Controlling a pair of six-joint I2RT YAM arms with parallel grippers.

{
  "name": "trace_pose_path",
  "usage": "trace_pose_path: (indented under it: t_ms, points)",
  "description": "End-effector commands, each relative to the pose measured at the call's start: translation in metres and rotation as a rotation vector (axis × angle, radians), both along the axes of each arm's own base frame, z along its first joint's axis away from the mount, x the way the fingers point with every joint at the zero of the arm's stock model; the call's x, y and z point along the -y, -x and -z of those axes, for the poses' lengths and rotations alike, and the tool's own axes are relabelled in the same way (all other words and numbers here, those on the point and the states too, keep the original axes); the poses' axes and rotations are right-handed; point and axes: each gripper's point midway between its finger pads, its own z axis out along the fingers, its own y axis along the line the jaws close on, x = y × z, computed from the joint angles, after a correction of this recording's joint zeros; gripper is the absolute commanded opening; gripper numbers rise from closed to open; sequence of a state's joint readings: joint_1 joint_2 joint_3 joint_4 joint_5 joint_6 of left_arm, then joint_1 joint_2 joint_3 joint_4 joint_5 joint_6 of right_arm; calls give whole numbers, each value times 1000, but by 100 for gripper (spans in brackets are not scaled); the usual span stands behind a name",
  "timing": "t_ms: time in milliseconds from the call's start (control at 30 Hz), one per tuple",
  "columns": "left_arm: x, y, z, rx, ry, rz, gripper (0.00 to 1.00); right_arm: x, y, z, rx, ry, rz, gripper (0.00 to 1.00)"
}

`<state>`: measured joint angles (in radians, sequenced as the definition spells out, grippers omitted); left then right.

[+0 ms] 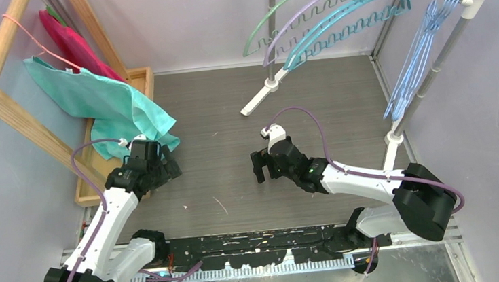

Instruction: Organize the hangers

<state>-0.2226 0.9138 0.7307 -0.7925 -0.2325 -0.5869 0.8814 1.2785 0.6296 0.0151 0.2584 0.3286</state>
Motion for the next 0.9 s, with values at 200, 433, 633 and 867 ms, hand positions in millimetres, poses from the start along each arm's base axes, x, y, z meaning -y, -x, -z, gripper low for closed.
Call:
trace_pose_path:
  t_ms: [200,433,633,867]
  points:
    - [1,-12,-13,78,12,-19,98,-8,-8,-16,38,-63,7,100]
    - [0,-12,-12,76,10,-27,98,-8,-8,-16,38,-64,8,100]
    - [-1,-12,-13,76,10,-33,98,-8,-7,-16,35,-68,8,100]
    - [-1,-12,-14,81,10,-38,98,-8,-7,-17,36,-73,9,100]
